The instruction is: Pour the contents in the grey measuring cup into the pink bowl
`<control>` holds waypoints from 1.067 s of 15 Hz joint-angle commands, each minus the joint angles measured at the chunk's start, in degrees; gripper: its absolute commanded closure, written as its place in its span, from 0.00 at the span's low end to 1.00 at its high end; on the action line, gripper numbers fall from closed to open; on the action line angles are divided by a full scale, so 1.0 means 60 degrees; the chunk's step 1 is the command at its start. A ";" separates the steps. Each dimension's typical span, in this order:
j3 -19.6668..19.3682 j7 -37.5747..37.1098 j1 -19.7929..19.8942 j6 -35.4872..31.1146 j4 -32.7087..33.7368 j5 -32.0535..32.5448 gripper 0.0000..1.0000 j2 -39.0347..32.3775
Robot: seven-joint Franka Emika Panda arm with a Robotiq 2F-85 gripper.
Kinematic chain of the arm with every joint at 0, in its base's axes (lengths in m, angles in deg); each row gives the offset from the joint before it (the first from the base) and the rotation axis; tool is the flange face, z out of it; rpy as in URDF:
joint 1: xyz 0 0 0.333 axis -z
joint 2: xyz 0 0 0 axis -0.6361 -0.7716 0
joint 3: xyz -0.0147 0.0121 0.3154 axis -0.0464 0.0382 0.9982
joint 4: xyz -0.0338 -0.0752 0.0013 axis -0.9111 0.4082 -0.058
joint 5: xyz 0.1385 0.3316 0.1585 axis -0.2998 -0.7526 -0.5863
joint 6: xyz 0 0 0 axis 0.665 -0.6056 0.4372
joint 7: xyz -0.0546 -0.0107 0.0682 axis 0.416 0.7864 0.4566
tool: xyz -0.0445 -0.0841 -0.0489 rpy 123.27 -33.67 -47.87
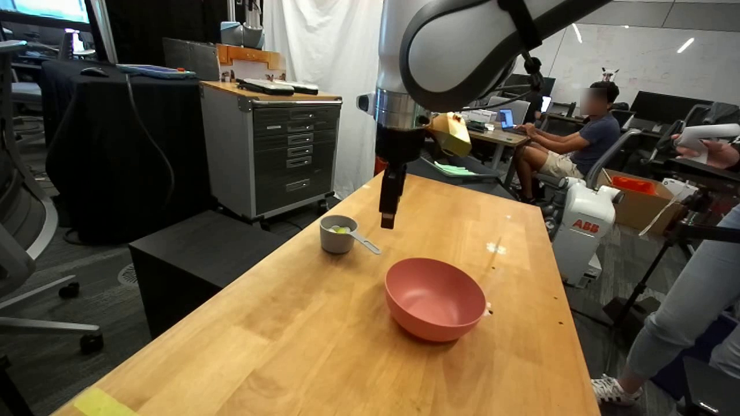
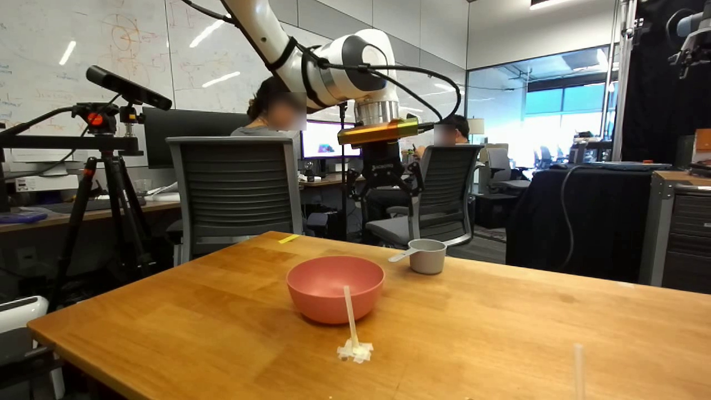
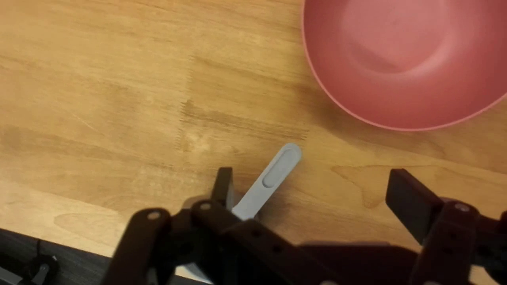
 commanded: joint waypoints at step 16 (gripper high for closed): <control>-0.0316 -0.4158 -0.0029 -0.1348 0.0335 -0.1402 0.00 -0.0813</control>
